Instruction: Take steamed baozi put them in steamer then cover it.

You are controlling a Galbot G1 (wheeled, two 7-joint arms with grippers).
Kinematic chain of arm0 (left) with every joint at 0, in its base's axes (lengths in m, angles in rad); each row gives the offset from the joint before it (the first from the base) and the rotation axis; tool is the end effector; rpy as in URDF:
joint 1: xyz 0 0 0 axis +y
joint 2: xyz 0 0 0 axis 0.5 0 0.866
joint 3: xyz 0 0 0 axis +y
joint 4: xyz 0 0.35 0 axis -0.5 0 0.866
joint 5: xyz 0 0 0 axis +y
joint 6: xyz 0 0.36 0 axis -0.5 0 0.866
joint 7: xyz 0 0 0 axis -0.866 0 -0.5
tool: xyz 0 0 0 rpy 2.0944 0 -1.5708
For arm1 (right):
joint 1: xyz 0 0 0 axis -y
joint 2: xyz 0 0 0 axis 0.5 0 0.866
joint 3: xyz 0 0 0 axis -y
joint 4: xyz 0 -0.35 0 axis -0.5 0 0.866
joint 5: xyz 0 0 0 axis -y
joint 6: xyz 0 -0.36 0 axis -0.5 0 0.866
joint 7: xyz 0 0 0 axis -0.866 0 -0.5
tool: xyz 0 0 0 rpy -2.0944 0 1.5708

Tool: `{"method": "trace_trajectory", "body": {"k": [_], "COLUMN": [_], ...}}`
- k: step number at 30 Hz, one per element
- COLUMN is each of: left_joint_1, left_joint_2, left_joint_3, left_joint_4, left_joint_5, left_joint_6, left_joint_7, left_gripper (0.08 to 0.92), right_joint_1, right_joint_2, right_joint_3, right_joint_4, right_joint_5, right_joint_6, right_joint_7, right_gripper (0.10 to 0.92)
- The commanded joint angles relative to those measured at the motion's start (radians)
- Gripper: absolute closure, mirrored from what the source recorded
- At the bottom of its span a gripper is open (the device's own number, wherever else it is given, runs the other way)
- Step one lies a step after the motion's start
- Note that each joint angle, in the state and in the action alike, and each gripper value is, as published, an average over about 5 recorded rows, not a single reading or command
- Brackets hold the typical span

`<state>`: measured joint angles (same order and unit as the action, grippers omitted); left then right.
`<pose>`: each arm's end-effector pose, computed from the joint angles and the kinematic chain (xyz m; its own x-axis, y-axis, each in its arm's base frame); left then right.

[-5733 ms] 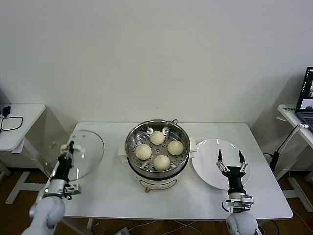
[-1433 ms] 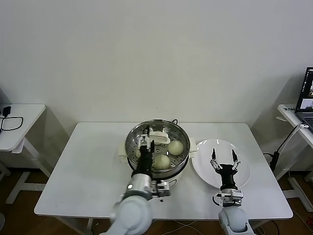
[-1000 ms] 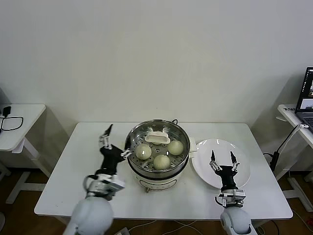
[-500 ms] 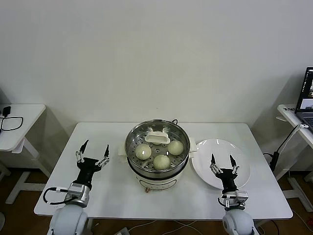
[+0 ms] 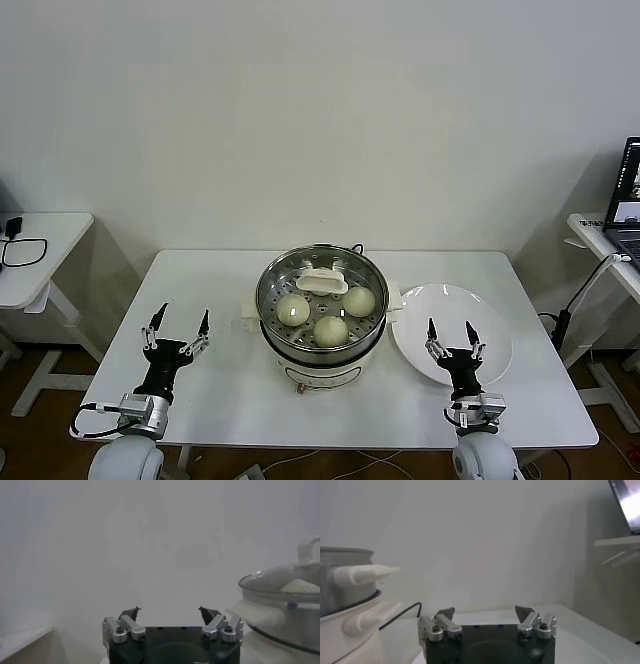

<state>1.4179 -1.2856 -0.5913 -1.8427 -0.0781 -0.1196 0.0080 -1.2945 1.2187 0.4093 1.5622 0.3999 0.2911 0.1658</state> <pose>0.2368 0.0938 -0.3458 -0.9986 0.0461 -0.0242 0.0400 0.9767 0.2111 0.2622 -0.0832 -0.4226 -0.9968 0.0783 0.0151 0.0792 0.9943 0.0716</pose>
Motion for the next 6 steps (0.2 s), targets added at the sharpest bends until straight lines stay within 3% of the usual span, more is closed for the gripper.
{"method": "trace_trajectory", "body": {"k": [1, 6], "left_joint_1": [0.016, 0.016], "left_joint_2": [0.006, 0.007], "left_joint_3": [-0.016, -0.011], "left_joint_4": [0.032, 0.03], "left_joint_5": [-0.012, -0.011], "left_joint_6": [-0.039, -0.04], "left_joint_7": [0.008, 0.008], "left_gripper": [0.177, 0.177], "right_joint_1": [-0.009, -0.016], "right_joint_2": [0.003, 0.001], "right_joint_3": [-0.005, -0.004], "right_joint_4": [0.01, 0.013], "right_joint_5": [-0.003, -0.005], "right_joint_6": [-0.005, -0.005], "right_joint_7": [0.003, 0.006], "right_gripper": [0.203, 0.203]}}
